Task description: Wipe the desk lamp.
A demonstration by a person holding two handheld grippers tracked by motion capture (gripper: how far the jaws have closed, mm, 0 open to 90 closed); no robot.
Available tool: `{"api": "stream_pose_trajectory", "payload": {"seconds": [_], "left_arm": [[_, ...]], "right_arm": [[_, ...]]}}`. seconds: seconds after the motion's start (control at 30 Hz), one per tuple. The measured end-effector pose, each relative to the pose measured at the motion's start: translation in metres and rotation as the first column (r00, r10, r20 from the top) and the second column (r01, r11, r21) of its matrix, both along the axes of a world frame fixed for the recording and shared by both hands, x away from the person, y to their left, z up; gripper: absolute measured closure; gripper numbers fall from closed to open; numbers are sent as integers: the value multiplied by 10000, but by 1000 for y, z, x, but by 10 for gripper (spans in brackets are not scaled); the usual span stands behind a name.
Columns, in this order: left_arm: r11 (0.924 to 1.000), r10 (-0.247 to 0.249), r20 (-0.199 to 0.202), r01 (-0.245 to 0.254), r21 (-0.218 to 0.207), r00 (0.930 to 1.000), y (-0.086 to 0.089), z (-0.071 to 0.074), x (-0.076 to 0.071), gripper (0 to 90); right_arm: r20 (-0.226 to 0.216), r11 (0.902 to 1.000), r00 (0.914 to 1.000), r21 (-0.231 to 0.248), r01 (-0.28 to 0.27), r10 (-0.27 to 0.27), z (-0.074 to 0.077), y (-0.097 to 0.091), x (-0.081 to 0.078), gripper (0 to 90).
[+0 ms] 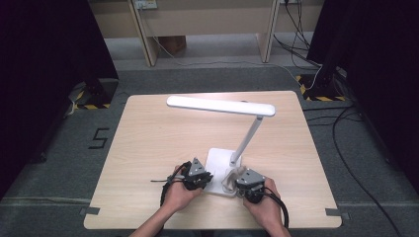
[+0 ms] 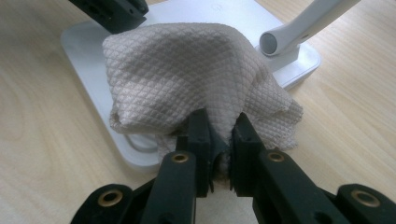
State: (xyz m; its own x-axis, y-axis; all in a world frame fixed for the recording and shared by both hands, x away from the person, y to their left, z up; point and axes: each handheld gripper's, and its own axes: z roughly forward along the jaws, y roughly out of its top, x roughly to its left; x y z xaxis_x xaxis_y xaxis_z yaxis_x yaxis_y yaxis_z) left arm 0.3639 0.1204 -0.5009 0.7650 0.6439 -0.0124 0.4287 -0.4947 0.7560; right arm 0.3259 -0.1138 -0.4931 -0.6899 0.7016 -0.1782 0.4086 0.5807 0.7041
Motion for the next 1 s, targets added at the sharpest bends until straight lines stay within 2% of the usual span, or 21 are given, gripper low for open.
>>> {"api": "stream_pose_trajectory", "payload": {"seconds": [0.13,0.47,1.0], "left_arm": [[10000,3,-5,-3,-10,10000,0,0,0,808],[10000,-11,23,11,-31,10000,0,0,1,807],[10000,13,45,-13,-58,10000,0,-1,0,808]], "right_arm": [[-84,9999,10000,154,1,1,0,-1,-4,821],[-94,9997,9998,125,-200,201,0,0,-14,821],[-194,9988,9990,-283,-399,393,5,7,-19,820]]}}
